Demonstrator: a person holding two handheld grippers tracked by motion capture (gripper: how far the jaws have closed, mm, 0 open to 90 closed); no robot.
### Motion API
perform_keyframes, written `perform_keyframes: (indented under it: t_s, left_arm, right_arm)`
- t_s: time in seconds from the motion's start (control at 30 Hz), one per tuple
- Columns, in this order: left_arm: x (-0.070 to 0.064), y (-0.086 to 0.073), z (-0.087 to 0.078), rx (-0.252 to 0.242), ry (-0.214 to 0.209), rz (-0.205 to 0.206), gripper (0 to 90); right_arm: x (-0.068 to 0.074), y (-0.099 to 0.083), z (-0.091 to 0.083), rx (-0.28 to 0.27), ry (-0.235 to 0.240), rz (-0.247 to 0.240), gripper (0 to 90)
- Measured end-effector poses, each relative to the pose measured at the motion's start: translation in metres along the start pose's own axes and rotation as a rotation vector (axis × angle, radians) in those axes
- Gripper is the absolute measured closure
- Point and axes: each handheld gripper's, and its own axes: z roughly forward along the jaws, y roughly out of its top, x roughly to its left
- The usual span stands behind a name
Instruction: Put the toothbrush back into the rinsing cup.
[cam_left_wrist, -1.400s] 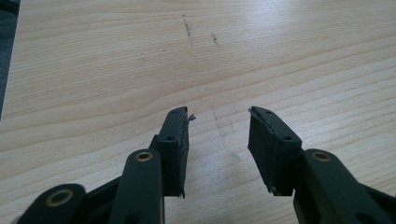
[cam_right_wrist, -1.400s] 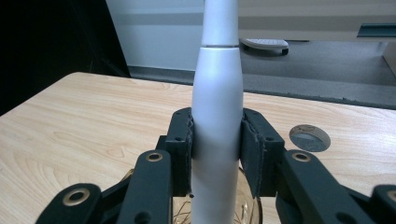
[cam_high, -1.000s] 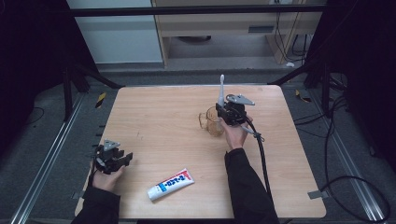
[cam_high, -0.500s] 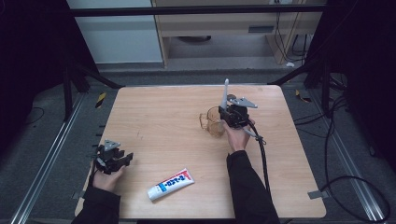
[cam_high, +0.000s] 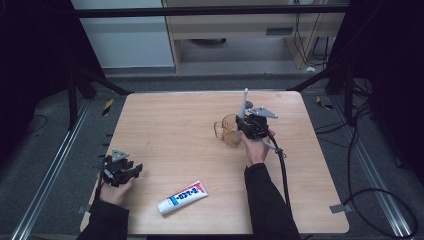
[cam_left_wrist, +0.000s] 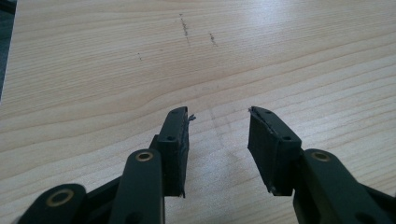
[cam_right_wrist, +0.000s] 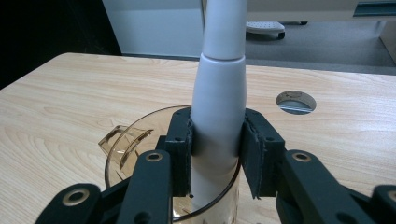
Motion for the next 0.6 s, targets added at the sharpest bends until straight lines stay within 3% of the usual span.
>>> perform_keyframes:
  t_s: [0.6]
  left_arm:
    - [0.0001, 0.0, -0.0002, 0.0, -0.002, 0.0, 57.4]
  right_arm:
    - [0.0056, -0.0032, -0.0001, 0.025, 0.021, -0.06, 66.1]
